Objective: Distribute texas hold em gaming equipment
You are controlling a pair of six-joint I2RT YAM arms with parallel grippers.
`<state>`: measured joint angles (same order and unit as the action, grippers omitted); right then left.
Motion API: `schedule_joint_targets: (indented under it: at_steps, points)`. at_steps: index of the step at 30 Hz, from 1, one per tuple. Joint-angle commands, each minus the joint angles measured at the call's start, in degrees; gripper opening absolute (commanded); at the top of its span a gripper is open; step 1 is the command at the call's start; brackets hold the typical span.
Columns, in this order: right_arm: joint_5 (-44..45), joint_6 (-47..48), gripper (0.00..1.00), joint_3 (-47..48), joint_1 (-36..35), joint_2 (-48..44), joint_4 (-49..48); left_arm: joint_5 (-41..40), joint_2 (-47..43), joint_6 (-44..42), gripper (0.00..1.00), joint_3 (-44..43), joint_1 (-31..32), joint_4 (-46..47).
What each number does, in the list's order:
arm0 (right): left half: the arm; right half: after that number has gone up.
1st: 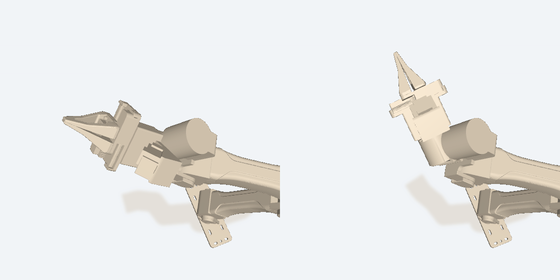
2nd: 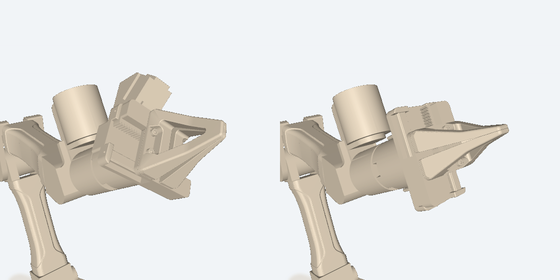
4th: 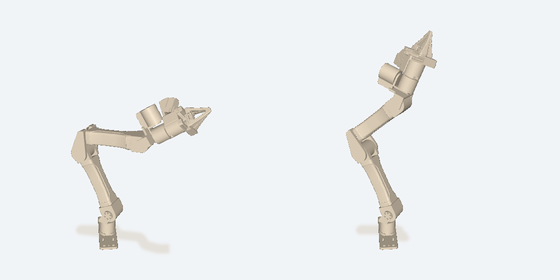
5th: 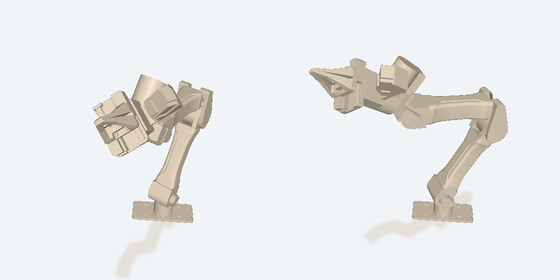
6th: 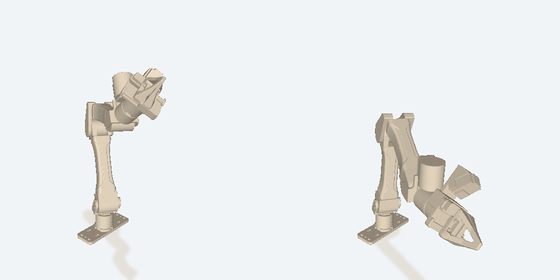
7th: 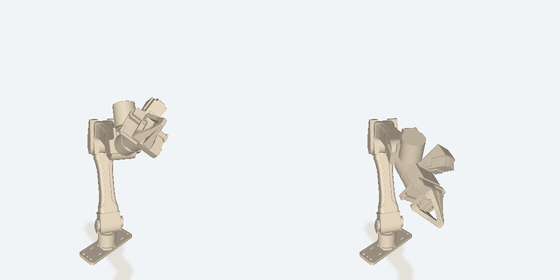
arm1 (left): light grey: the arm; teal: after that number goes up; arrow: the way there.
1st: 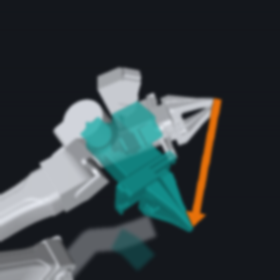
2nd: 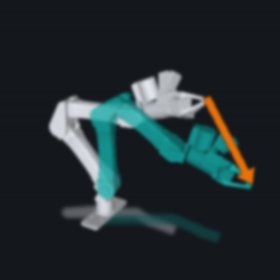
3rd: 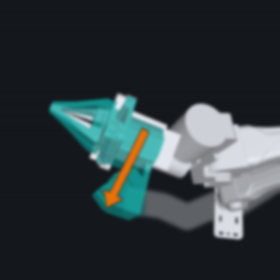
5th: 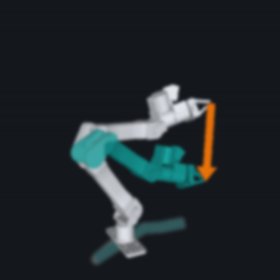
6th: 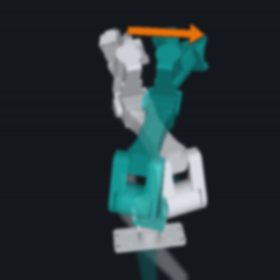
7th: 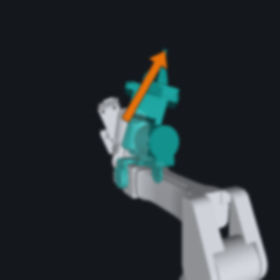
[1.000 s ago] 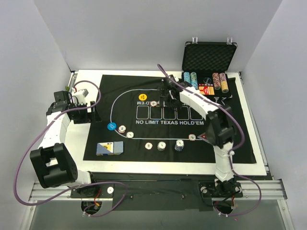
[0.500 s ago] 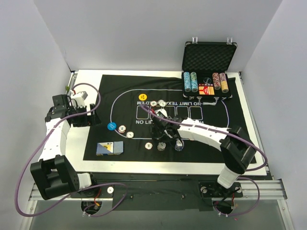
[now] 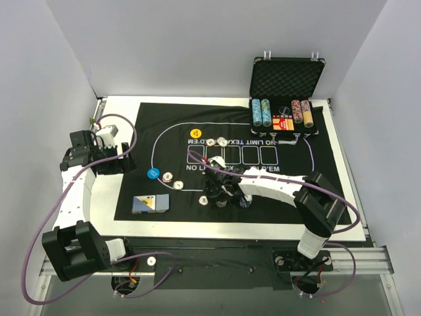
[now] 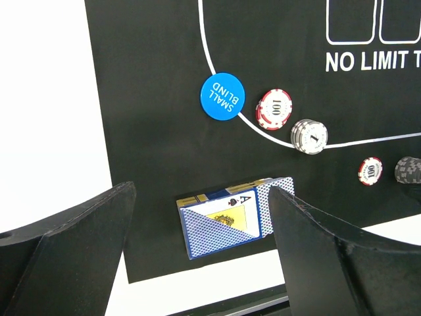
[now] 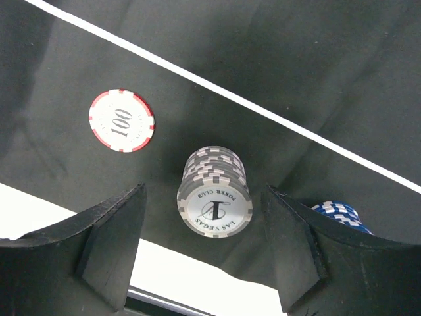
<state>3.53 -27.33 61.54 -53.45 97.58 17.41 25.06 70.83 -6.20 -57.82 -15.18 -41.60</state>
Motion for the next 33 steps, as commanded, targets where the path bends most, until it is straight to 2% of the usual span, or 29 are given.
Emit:
schedule_joint_targets:
  at_steps: [1, 14, 26, 33]
  points:
    - [-0.1, -0.97, 0.64, -0.89, -0.78, 1.56, -0.18, -1.06, -1.48, 0.48, 0.93, -0.98, -0.38, -0.23]
    - [0.16, -0.97, 0.41, -0.28, -0.69, 2.18, -0.1, -1.06, -1.83, 0.49, 0.93, -1.33, -0.38, -0.14]
    - [0.78, 0.44, 0.4, 2.27, -0.69, -1.86, 3.77, -0.54, -1.92, 0.31, 0.93, -0.45, -0.38, 0.03]
    - [1.13, 0.35, 0.36, 3.59, 0.8, -5.11, 4.91, -0.54, -2.1, -0.22, 0.93, -0.01, -0.46, 0.03]
